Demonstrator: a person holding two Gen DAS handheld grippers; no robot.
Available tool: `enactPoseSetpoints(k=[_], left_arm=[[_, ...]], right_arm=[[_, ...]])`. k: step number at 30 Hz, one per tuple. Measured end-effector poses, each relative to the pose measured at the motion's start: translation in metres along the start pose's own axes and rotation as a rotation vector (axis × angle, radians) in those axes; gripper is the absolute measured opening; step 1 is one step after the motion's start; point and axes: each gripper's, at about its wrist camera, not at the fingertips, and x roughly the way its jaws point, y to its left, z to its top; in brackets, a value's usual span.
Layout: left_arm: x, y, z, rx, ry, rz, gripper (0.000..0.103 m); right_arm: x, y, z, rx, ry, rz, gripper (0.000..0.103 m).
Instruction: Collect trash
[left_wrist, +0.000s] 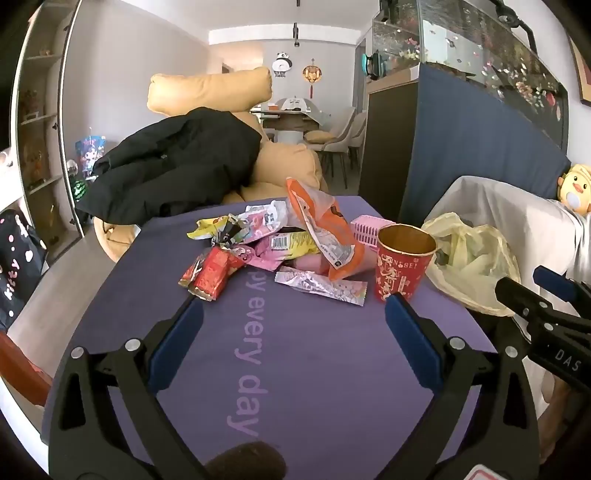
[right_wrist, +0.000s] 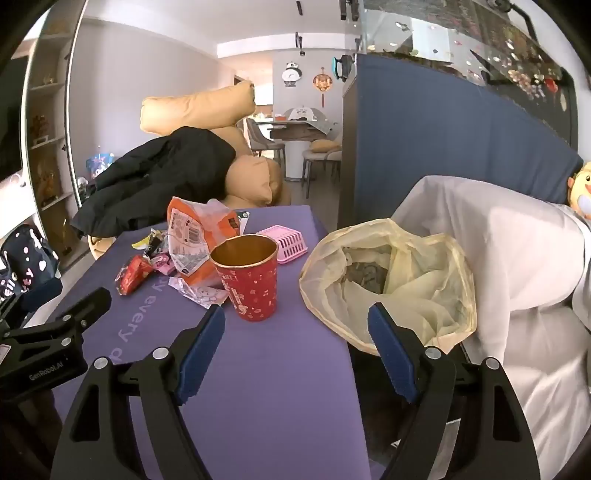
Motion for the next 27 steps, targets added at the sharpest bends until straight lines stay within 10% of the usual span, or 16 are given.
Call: enactPoseSetpoints(k=[27], left_arm=[[0.0053,-0.0074,-0.0034,0.006,0.009,-0.016,0.094]], right_arm=[[0.0011,-0.0014,0.0002,0.004,0.004,0.001,0.076]])
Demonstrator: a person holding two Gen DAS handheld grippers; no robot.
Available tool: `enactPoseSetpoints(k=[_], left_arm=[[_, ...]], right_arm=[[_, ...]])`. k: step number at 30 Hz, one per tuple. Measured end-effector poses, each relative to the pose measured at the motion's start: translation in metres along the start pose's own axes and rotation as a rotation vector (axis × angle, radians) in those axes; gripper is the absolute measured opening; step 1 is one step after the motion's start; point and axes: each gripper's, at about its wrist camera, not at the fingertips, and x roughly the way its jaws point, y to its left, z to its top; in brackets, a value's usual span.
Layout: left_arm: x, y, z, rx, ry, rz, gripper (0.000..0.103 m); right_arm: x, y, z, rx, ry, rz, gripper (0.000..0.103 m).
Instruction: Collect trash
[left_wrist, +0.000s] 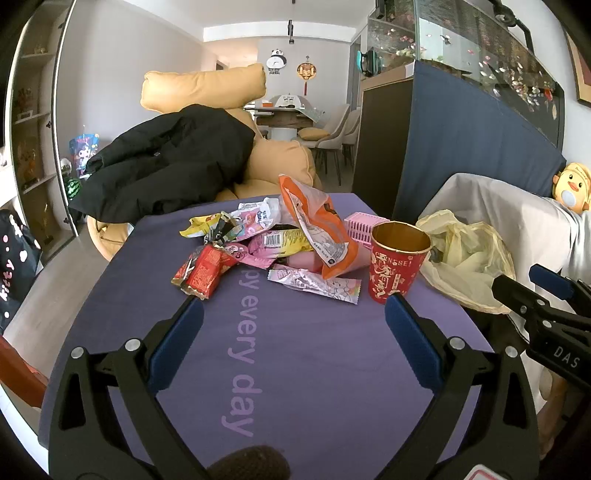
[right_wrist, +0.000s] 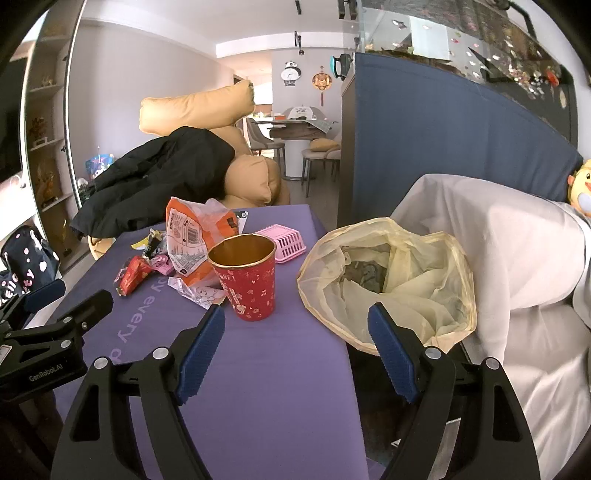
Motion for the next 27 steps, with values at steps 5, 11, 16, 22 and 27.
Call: enactPoseSetpoints(k=[5,11,16,22,27], left_arm=[[-0.0001,0.0006,0.0003,-0.001,0.001,0.0,0.094],[0.0,0.0011,0.0006,-0.002,0.001,-0.001,0.094],[0.0008,-0.0003,0.0,-0.003,0.001,-0.002,0.094],[0.0003,0.0008,0.0006,-0.004,0.002,-0.003,0.094],[0.0013,-0.0001,-0.0002,-0.005,0.004,-0.004,0.094]], right_arm=[[0.0014,-0.0013,0.0,-0.002,0.006,0.001,0.076],[0.0014,-0.001,-0.0004,-0.001,0.006,0.0,0.076],[0.0013,-0.0009,-0.0006,-0.003,0.005,0.001,0.076],[0.0012,-0.0009,-0.0007,-0.003,0.006,0.0,0.076],[0.0013,-0.0008,-0.0006,-0.003,0.006,0.0,0.076]])
